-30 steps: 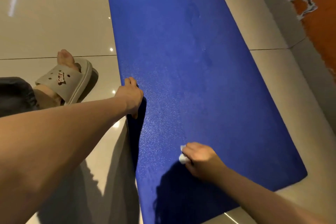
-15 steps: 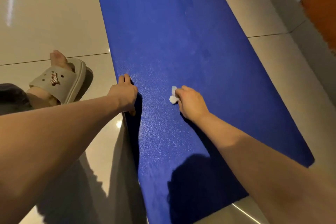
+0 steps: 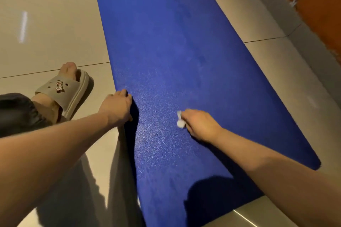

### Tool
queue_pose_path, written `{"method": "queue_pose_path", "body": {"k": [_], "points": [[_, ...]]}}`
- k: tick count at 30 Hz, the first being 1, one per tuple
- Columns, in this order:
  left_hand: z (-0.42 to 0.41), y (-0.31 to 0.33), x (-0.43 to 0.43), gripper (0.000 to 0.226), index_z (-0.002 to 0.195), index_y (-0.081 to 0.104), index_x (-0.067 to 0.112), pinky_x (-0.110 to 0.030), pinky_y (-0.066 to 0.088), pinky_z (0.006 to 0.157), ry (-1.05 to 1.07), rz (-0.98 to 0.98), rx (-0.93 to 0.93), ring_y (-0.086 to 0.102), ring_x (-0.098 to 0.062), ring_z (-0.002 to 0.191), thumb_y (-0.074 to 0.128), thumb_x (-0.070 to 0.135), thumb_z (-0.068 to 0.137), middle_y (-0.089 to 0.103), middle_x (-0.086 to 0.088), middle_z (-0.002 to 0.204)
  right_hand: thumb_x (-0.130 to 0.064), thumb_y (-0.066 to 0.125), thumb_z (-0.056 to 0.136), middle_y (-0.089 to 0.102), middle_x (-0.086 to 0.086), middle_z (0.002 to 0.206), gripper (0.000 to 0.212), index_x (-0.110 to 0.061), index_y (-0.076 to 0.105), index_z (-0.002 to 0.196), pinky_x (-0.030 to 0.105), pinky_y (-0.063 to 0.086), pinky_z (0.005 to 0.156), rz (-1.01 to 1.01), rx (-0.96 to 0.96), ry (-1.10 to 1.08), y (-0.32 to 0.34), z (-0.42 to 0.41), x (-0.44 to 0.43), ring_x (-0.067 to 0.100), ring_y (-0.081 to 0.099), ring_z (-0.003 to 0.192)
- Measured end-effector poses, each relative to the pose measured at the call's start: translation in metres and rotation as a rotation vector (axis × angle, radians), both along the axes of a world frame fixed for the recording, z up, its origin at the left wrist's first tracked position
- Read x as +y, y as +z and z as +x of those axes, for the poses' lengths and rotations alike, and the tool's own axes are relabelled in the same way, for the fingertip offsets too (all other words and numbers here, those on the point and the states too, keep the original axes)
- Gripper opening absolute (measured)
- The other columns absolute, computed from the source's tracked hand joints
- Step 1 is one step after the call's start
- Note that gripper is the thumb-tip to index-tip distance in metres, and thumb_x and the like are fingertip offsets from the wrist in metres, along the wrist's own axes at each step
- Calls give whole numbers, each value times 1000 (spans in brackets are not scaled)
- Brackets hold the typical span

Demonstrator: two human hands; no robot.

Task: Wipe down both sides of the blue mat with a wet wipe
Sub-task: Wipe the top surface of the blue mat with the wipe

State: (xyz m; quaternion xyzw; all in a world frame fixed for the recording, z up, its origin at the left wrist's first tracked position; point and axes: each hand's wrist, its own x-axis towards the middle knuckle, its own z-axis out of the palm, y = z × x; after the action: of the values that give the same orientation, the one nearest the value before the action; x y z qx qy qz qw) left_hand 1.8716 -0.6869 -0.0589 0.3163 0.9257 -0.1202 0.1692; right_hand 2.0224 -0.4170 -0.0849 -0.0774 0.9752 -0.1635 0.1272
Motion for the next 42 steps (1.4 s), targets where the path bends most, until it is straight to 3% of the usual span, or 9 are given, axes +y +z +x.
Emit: {"method": "queue_pose_path", "body": {"k": [3, 7, 10, 15, 20, 24, 32, 37, 42], "points": [[52, -18, 4, 37, 109, 59, 10, -43, 49, 76, 26, 333, -4, 58, -39, 97, 58, 27, 77, 54, -13, 105, -5, 54, 88, 58, 5, 92, 19, -19, 43, 95, 38, 42, 64, 11, -22, -198, 1, -52, -2, 33, 54, 78], [111, -50, 38, 70, 147, 42, 16, -46, 33, 116, 317, 460, -13, 30, -38, 145, 47, 60, 93, 34, -19, 153, -9, 54, 88, 61, 6, 94, 10, -16, 51, 94, 36, 42, 64, 60, -75, -151, 7, -40, 2, 35, 60, 86], [128, -64, 48, 78, 160, 21, 19, -47, 13, 126, 379, 465, 57, 2, -31, 156, 33, 66, 99, 9, -14, 168, -19, 53, 91, 66, 3, 93, 5, -20, 56, 87, 34, 39, 62, -3, -123, 34, 11, 31, 14, 32, 61, 82], [132, -73, 46, 79, 161, 17, 18, -47, 9, 126, 360, 436, 124, -5, -28, 156, 23, 68, 100, 5, -14, 169, -21, 59, 94, 56, 1, 86, 8, -19, 54, 88, 28, 30, 58, -24, -93, 126, 10, 73, 33, 27, 57, 73], [130, -69, 45, 78, 161, 20, 18, -47, 10, 126, 362, 413, 127, -4, -27, 156, 27, 66, 100, 7, -14, 168, -13, 50, 97, 60, 10, 94, 10, -11, 60, 96, 36, 39, 63, 2, 119, -131, -6, -29, 28, 36, 60, 82], [129, -69, 44, 77, 161, 20, 18, -47, 9, 126, 360, 392, 128, -4, -27, 156, 28, 65, 100, 7, -14, 168, -8, 46, 96, 63, 10, 99, 14, -10, 60, 97, 40, 47, 72, 34, 73, -304, -3, -86, 31, 35, 60, 87], [129, -66, 46, 80, 160, 20, 15, -49, 9, 126, 357, 374, 123, -4, -29, 156, 25, 66, 99, 6, -17, 168, -22, 58, 90, 46, -13, 76, 20, -29, 46, 76, 18, 29, 58, -102, -128, 6, 22, 65, 45, 17, 54, 70], [129, -67, 46, 79, 160, 21, 15, -49, 9, 126, 359, 374, 131, -4, -29, 156, 28, 65, 99, 7, -18, 168, -27, 60, 95, 57, 2, 86, 15, -20, 57, 108, 27, 37, 55, -7, -11, 241, 3, 45, 59, 25, 58, 72], [129, -68, 46, 78, 159, 24, 15, -48, 10, 126, 358, 393, 148, -1, -30, 156, 30, 64, 98, 10, -17, 167, -11, 54, 93, 56, 13, 95, 11, -13, 54, 104, 41, 45, 63, 65, 166, -99, -14, -58, 64, 40, 57, 80]]}}
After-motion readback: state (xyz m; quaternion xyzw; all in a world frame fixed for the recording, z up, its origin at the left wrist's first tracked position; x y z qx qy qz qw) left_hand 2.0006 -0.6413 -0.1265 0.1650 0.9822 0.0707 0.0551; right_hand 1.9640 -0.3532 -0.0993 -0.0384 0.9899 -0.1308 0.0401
